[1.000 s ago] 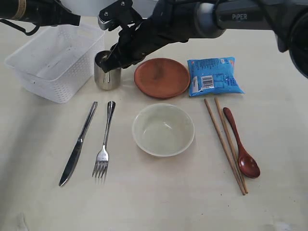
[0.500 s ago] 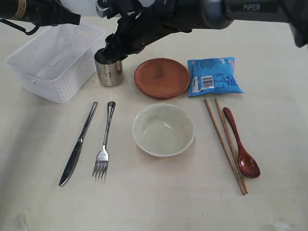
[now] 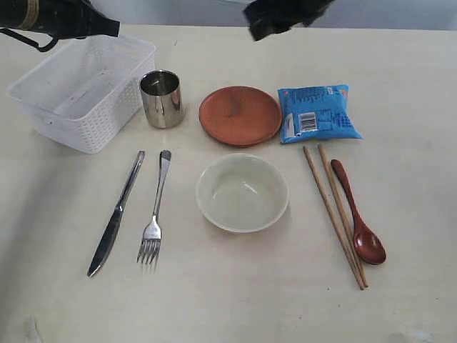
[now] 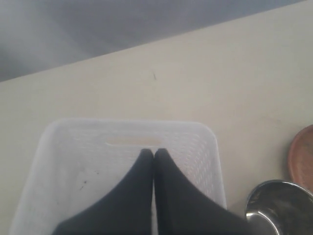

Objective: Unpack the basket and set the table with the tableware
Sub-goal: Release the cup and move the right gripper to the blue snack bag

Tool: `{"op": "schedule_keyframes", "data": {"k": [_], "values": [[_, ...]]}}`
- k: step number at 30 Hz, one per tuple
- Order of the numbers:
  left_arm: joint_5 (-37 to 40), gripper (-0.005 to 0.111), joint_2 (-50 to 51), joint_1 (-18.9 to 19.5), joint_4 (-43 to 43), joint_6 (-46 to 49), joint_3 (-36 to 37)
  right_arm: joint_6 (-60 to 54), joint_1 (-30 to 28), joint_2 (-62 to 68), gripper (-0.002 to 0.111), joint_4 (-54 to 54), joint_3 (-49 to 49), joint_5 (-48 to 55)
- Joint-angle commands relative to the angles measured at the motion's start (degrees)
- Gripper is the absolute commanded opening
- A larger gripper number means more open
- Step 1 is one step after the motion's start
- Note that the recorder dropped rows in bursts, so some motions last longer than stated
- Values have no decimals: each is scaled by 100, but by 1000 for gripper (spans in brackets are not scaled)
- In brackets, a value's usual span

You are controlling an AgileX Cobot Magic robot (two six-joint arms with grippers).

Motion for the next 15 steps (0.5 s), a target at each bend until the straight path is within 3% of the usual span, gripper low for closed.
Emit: {"op": "schedule_keyframes", "data": {"k": [1, 7, 15], "values": [[-89, 0, -58, -18, -4, -53, -30, 211, -856, -37, 49, -73, 322, 319], [-89, 0, -58, -18, -4, -53, -30, 188, -1024, 410, 71, -118, 860, -327], [-211, 0, -58, -18, -4, -91, -30, 188, -977, 1044, 71, -142, 860, -687]]}}
